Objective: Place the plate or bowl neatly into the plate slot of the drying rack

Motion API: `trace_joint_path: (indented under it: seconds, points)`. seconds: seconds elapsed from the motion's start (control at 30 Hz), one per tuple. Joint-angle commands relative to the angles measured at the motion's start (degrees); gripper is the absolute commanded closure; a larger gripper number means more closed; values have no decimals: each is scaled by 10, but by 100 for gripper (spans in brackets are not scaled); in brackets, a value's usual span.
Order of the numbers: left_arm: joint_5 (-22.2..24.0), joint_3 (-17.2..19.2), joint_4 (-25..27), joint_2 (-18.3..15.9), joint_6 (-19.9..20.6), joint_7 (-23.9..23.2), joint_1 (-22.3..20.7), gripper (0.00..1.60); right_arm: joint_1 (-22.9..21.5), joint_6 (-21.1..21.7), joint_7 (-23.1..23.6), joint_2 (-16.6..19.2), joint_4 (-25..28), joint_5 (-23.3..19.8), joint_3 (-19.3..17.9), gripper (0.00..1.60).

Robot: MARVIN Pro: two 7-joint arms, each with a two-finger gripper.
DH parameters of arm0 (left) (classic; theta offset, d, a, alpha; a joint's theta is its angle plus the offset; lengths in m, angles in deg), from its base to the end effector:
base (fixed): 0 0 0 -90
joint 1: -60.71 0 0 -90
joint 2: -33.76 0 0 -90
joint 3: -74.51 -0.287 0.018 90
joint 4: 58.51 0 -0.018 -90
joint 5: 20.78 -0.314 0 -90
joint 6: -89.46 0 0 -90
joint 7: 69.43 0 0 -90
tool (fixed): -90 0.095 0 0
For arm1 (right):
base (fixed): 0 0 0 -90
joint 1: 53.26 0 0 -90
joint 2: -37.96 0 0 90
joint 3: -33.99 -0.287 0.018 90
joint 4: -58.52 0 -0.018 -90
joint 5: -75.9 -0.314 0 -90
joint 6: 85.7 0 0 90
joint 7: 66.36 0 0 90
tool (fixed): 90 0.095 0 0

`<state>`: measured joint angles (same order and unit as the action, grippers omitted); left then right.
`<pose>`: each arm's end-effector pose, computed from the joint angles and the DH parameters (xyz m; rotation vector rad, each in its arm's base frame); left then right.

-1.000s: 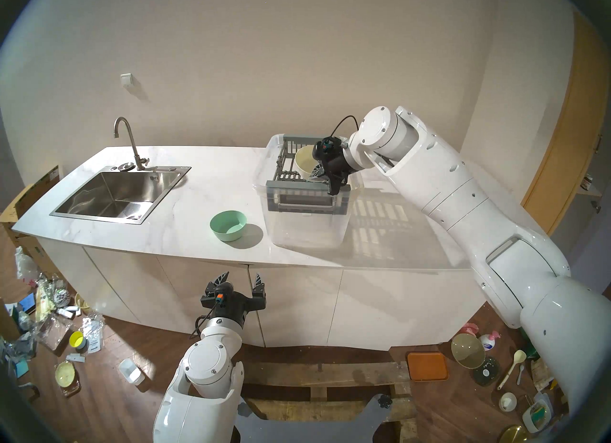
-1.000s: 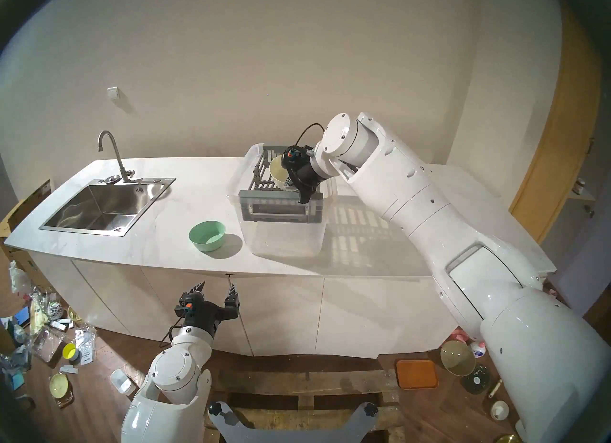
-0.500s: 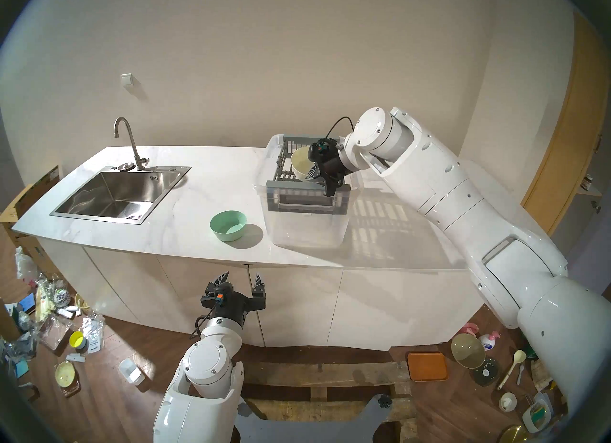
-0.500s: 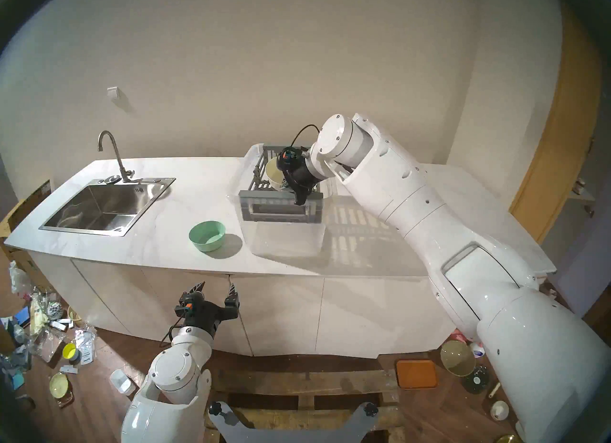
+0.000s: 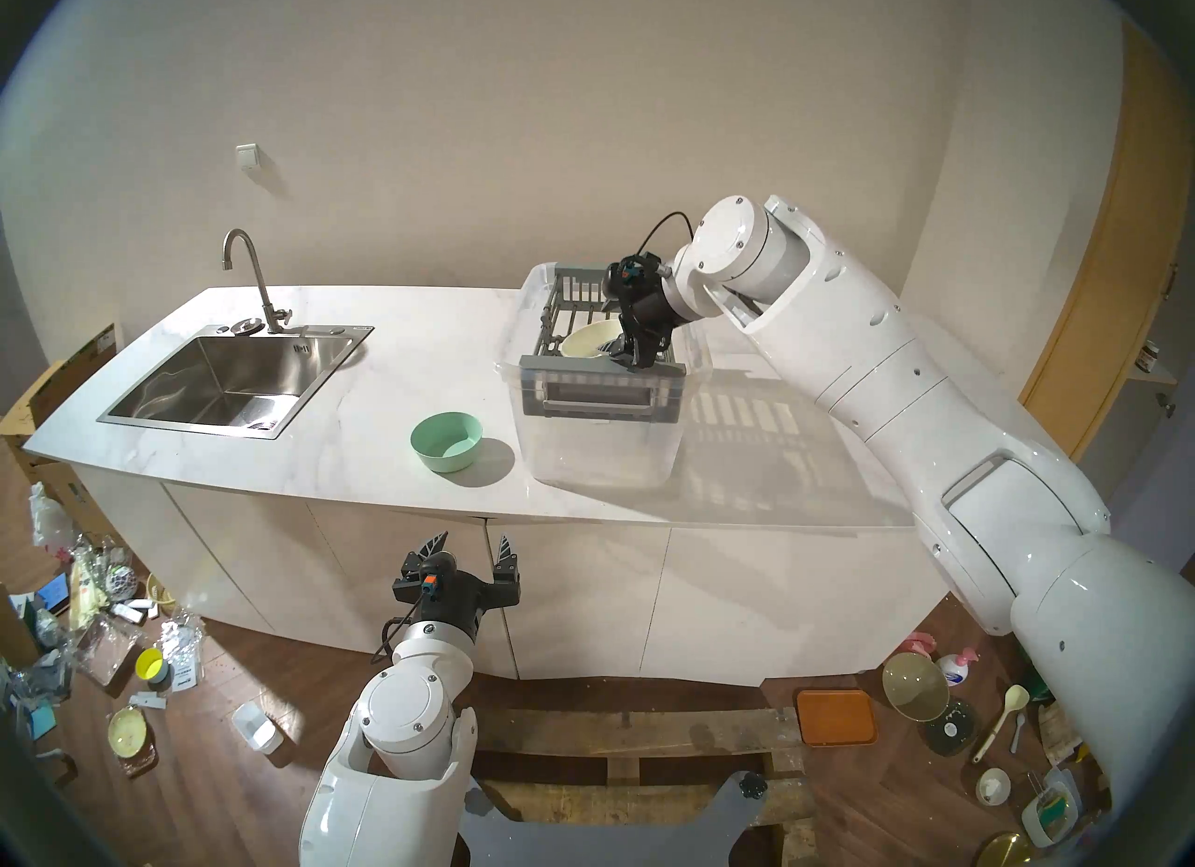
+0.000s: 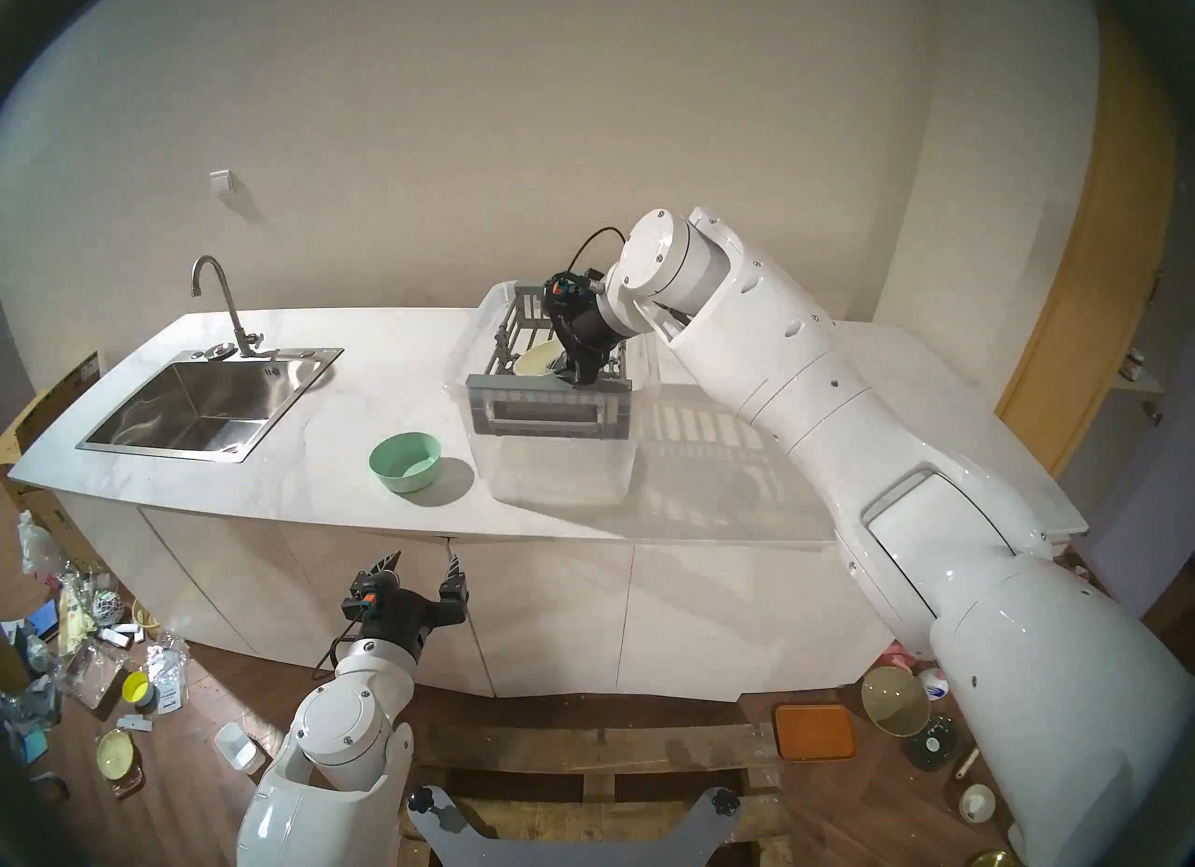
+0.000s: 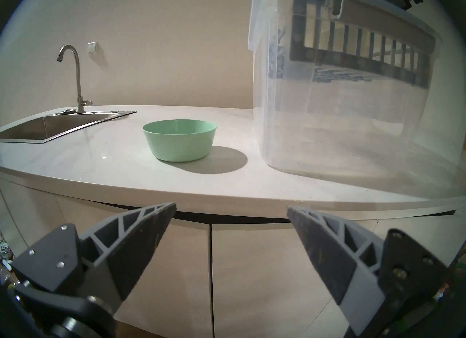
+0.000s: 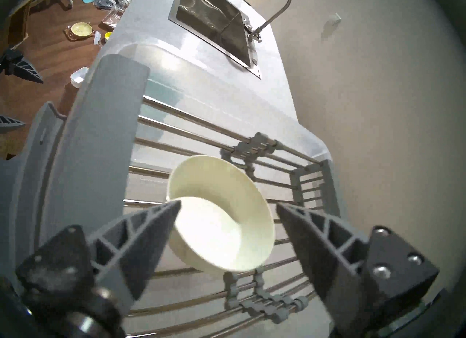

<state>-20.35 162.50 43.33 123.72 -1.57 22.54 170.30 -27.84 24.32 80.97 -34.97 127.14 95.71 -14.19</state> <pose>0.3236 -0.0114 -0.3477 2.3410 0.0173 2.0806 0.5705 0.1216 -0.0477 1.7589 2.0257 1.3706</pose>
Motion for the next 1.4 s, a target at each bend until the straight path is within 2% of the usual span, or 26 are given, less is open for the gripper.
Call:
trace_joint_path:
  seconds: [0.0, 0.13, 0.33, 0.37, 0.4, 0.53, 0.7, 0.73, 0.77, 0.8, 0.83, 0.87, 0.93, 0.97, 1.03, 1.07, 1.1, 1.13, 1.2, 1.23, 1.27, 1.3, 1.37]
  points:
    - [1, -1, 15, 0, -2, -3, -3, 0, 0, -1, -6, 0, 17, -7, -11, 0]
    - [1, -1, 15, 0, -3, -3, -3, 0, 2, 5, -16, 4, 30, -9, -28, 0]
    - [1, -1, 14, 0, -3, -2, -4, 0, 31, 35, -97, 12, 50, -10, -122, 0]
    - [1, -1, 14, 0, -3, -2, -4, 0, 39, 37, -121, 16, 55, -15, -132, 0]
    - [1, -1, 14, 0, -3, -2, -4, 0, 39, 37, -121, 16, 55, -15, -132, 0]
    - [1, -2, 12, 0, -4, -2, -5, 0, 87, 60, -208, 27, 72, -34, -201, 0]
    - [0, -2, 11, 0, -4, -1, -5, 0, 159, 88, -323, 38, 76, -82, -266, 0]
    - [0, -2, 10, 0, -4, -1, -6, 0, 164, 92, -328, 46, 71, -93, -264, 0]
    - [0, -2, 10, 0, -4, -1, -6, 0, 188, 93, -366, 39, 75, -106, -291, 0]
    - [0, -2, 10, 0, -4, -1, -6, 0, 188, 93, -366, 39, 75, -106, -291, 0]
    - [0, -2, 10, 0, -4, -1, -6, 0, 214, 94, -405, 31, 80, -133, -319, 0]
    - [0, -2, 10, 0, -4, -1, -6, 0, 229, 94, -425, 28, 81, -143, -333, 0]
    - [0, -2, 10, 0, -4, -1, -6, 0, 233, 97, -431, 37, 78, -152, -328, 0]
    - [0, -2, 10, 0, -4, -1, -6, 0, 262, 87, -477, 33, 88, -184, -352, 0]
    - [0, -2, 10, 0, -4, -1, -6, 0, 268, 86, -481, 41, 89, -194, -348, 0]
    - [0, -2, 10, 0, -4, -1, -6, 0, 286, 77, -506, 36, 97, -207, -365, 0]
    - [0, -2, 10, 0, -4, -1, -6, 0, 293, 75, -512, 39, 100, -215, -366, 0]
    - [0, -2, 10, 0, -4, -1, -6, 0, 313, 67, -542, 28, 111, -234, -386, 0]
    - [0, -2, 11, 0, -4, -1, -6, 0, 333, 59, -567, 22, 122, -243, -397, 0]
    - [1, -2, 11, 0, -4, -1, -5, 0, 361, 41, -615, 4, 142, -260, -415, 0]
    - [1, -2, 12, 0, -4, -1, -5, 0, 365, 33, -628, 0, 143, -256, -419, 0]
    - [1, -2, 12, 0, -4, -1, -5, 0, 385, 20, -660, -10, 163, -259, -428, 0]
    - [1, -2, 12, 0, -4, -1, -5, 0, 378, 19, -657, -16, 155, -255, -436, 0]
